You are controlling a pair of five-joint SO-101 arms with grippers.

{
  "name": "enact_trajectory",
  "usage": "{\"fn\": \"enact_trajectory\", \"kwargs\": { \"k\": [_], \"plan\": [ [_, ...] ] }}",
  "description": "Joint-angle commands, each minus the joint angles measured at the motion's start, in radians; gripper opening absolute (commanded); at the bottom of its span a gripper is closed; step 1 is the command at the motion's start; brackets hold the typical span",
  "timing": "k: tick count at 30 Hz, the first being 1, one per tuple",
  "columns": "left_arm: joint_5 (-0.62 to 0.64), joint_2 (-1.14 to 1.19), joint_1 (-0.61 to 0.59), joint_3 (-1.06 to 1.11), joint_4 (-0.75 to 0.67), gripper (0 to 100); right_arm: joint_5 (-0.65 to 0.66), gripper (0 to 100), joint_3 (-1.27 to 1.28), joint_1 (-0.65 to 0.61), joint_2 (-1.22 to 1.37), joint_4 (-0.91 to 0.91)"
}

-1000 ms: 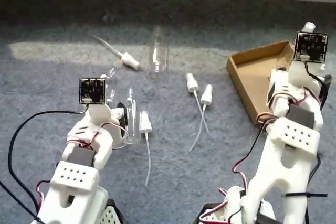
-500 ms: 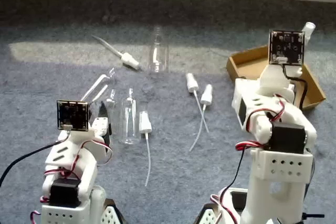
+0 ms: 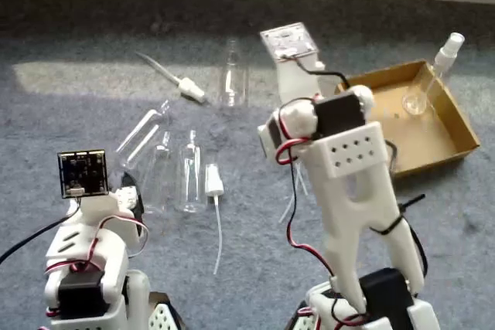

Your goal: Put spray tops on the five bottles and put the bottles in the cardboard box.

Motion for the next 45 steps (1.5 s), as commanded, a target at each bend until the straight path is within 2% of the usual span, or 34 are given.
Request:
{"fn": "enact_trajectory", "kwargs": {
  "k": [1,4,16,25,32,42,45],
  "plan": [
    [-0.009,0.016,-0.096,-0.042,0.055,2,-0.052,35.4,-0.145,-0.082,0.068,0.022],
    [-0.009,0.016,-0.15,-0.021,0.054,2,-0.155,35.4,-0.203,-0.139,0.14,0.021],
    [-0.009,0.016,-0.165,0.119,0.009,2,-0.204,35.8,-0.479,-0.305,0.556,0.018],
    [-0.011,0.016,-0.165,0.168,-0.023,2,-0.345,41.6,-0.707,-0.321,0.839,-0.084],
    [-0.011,0.016,-0.165,0.205,-0.069,2,-0.485,41.6,-0.889,-0.321,0.903,-0.077],
    [-0.011,0.016,-0.159,0.211,-0.069,2,-0.555,41.6,-0.901,-0.326,0.908,-0.087],
    [-0.011,0.016,-0.159,0.213,-0.069,2,-0.629,41.6,-0.901,-0.331,0.909,-0.088]
  ]
}}
